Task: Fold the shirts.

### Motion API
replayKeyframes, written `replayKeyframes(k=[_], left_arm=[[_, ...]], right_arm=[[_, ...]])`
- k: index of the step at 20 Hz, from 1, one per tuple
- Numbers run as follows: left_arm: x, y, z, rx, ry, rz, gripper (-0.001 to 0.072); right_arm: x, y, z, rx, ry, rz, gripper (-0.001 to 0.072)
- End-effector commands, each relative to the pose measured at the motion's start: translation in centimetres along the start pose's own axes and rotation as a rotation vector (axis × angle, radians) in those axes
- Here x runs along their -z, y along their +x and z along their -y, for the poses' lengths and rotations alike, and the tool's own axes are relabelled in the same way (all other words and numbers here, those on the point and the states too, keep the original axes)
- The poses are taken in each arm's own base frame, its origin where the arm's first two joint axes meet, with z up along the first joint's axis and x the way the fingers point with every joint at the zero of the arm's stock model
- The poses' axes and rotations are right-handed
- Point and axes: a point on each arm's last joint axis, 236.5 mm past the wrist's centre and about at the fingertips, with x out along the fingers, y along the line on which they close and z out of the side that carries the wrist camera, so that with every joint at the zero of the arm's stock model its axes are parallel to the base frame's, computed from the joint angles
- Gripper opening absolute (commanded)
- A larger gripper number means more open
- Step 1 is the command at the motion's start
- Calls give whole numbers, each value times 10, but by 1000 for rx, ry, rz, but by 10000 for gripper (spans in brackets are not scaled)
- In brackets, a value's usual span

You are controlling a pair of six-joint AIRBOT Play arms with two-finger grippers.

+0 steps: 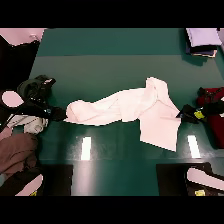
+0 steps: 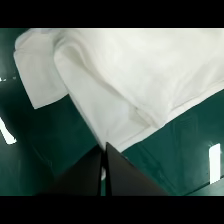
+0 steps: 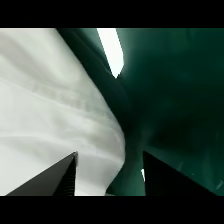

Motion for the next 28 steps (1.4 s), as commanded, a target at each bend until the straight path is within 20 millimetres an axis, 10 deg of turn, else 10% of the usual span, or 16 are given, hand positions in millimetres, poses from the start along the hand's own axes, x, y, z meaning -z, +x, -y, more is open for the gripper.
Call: replayKeyframes(k=[1,3,8,16,23,28], left_arm=[[0,0,1,4,-2,2,29],[0,0,1,4,-7,2,29],[-24,-24,10,5,9,58,28],[-128,-169,65,-13,188,438,28],[-144,-333,133,-47,377,770,27],[-136,-390,142,-116,408,894,28]], right_arm=[[-12,6,-13,-68,-6,38,313],[-19,4,-28,-130,-42,67,57],[-28,-41,-45,-137,-109,202,16],[-30,-249,-131,-115,-368,705,16],[26,-425,-203,-90,-550,1165,15],[50,-462,-222,-97,-585,1223,15]])
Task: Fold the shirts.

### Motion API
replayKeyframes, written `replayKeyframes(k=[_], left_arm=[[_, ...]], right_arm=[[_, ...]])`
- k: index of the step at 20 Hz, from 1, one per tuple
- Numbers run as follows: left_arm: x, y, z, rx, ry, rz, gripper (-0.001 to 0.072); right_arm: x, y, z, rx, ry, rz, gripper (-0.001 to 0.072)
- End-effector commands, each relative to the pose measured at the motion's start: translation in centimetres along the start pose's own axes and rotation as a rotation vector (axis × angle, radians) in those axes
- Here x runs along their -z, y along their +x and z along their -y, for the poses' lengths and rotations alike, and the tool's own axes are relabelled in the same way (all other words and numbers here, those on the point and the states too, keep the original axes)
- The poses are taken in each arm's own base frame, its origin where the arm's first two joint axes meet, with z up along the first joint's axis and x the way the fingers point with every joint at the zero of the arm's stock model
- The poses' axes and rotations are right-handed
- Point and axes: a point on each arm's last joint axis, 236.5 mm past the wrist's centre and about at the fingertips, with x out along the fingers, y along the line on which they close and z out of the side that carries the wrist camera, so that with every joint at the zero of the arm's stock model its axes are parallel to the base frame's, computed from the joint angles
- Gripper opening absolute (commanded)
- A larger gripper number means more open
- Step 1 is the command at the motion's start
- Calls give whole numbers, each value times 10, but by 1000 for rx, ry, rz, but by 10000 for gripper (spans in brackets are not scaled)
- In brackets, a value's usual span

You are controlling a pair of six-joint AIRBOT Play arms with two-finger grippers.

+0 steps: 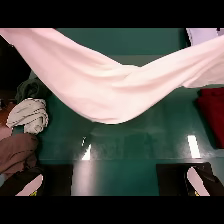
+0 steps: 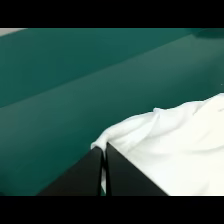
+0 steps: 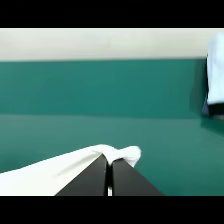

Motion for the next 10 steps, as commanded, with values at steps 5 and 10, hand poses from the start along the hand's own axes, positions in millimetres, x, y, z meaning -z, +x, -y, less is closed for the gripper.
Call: replayKeyframes(k=[5,10], left_arm=[[44,33,-40,-109,-53,-164,27],[160,140,-71,-79,-179,-467,28]], right_arm=[[31,6,-2,-28,73,-188,16],[140,41,18,-41,234,-452,16]])
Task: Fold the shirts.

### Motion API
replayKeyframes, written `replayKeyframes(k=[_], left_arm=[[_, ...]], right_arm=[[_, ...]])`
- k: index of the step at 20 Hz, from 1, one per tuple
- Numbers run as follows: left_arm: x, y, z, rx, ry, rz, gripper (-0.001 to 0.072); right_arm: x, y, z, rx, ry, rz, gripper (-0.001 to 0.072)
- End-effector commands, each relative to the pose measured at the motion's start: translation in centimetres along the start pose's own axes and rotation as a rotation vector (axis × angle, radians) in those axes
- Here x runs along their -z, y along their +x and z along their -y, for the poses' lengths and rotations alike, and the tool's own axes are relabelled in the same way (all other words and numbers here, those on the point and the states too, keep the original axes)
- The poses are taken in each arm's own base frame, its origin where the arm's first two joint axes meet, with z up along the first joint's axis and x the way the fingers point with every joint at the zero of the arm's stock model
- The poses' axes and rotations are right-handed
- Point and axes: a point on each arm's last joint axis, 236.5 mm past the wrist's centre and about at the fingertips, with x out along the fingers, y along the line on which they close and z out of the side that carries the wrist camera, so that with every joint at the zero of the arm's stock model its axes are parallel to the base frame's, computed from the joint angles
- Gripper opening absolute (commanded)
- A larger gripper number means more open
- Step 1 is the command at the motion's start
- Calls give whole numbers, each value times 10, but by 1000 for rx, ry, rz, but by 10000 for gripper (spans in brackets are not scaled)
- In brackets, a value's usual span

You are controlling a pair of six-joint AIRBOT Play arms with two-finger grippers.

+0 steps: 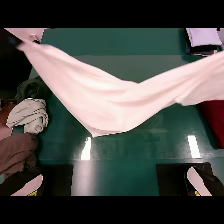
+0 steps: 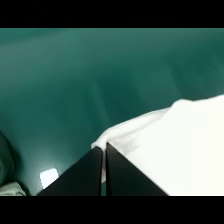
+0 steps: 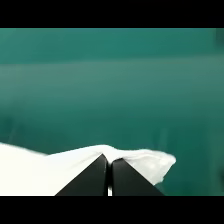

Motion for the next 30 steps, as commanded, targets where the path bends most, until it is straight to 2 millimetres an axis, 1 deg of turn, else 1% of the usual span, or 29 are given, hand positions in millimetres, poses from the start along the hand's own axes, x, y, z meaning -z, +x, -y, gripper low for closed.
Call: replayKeyframes(k=[1,2,4,5,6,7,8,9,10,11,12,13,14,15,16,17,18,20,22,24,25,26,27,29,30], left_arm=[[53,97,-24,9,-80,-193,28],[68,127,-26,32,-109,-250,28],[89,176,-27,78,-167,-327,28],[96,195,-27,97,-194,-345,28],[103,211,-28,107,-215,-357,28],[106,221,-30,107,-225,-359,29],[106,226,-34,100,-230,-353,29],[103,226,-40,87,-231,-339,66],[99,222,-49,69,-230,-331,351],[98,214,-56,63,-244,-343,566],[101,201,-64,63,-264,-380,571],[109,187,-68,66,-279,-426,570],[121,173,-70,71,-293,-476,569],[130,161,-69,73,-301,-501,542],[141,152,-66,67,-312,-504,541],[155,143,-59,65,-322,-508,541],[175,134,-47,70,-335,-512,542],[226,124,-12,99,-387,-535,542],[274,123,28,151,-438,-559,542],[314,125,60,184,-449,-612,542],[331,126,73,189,-458,-656,542],[343,127,84,195,-448,-677,542],[346,131,94,203,-430,-667,542],[340,137,116,237,-376,-623,541],[343,139,126,249,-353,-628,541]], right_arm=[[72,43,22,-16,123,-190,16],[95,56,28,-16,163,-232,16],[132,77,41,-10,229,-285,16],[147,84,45,-6,253,-305,15],[160,90,47,-5,273,-327,15],[170,92,48,-6,286,-347,15],[176,95,49,-7,295,-363,15],[179,96,50,-7,300,-368,15],[178,96,50,-6,300,-364,16],[175,97,51,-4,299,-351,16],[171,97,51,-1,295,-339,15],[168,96,51,0,291,-330,15],[163,95,51,1,285,-319,16],[158,95,52,3,282,-304,16],[153,94,52,6,277,-288,15],[149,93,52,8,272,-276,16],[145,92,52,8,267,-266,16],[135,91,53,14,258,-233,16],[127,90,53,19,253,-206,16],[126,91,54,19,254,-201,16],[126,91,54,19,254,-202,16],[126,90,53,18,253,-203,16],[127,90,53,18,253,-205,16],[127,90,53,18,253,-205,16],[127,90,53,18,253,-205,16]])
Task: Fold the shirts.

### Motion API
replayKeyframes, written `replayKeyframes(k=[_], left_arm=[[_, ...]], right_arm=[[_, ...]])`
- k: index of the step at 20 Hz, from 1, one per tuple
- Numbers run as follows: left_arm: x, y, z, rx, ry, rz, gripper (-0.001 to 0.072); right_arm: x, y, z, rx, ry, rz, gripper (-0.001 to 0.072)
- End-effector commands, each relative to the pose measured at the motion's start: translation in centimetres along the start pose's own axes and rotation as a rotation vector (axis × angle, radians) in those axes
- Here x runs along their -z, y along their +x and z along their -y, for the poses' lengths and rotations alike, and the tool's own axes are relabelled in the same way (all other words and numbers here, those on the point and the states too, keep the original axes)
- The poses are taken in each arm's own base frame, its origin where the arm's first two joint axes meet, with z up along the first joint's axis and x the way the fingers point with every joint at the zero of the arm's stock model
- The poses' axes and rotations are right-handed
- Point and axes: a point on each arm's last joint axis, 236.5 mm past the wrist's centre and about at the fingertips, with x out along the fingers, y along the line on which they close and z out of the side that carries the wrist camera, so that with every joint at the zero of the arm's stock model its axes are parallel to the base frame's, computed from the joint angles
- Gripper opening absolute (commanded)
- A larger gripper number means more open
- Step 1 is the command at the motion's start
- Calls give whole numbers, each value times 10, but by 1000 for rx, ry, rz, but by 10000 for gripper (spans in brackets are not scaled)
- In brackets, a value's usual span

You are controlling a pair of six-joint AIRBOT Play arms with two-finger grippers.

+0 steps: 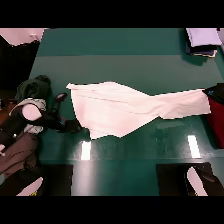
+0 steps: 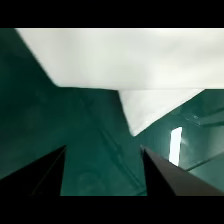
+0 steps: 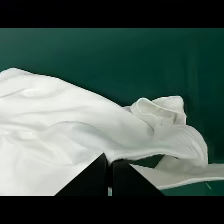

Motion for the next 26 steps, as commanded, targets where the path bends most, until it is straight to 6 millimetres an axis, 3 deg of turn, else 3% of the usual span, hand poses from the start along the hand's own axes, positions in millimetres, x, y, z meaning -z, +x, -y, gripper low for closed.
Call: replayKeyframes(k=[1,3,8,14,15,19,24,26], left_arm=[[22,28,23,12,46,-25,541],[35,44,23,-5,34,-94,541],[25,55,35,44,-20,-73,541],[32,73,38,75,-67,-132,538],[32,76,41,92,-70,-135,405],[30,77,43,104,-35,-129,32],[31,74,40,80,18,-145,28],[29,62,42,65,79,-151,27]], right_arm=[[-1,0,-1,-2,0,2,16],[-1,0,-2,-7,1,3,16],[1,0,-2,-8,1,-6,16],[1,0,-2,-8,1,-5,16],[1,0,-2,-8,1,-6,17],[3,0,-2,-9,1,-14,16],[6,0,-3,-10,1,-23,17],[6,0,-3,-10,1,-24,17]])
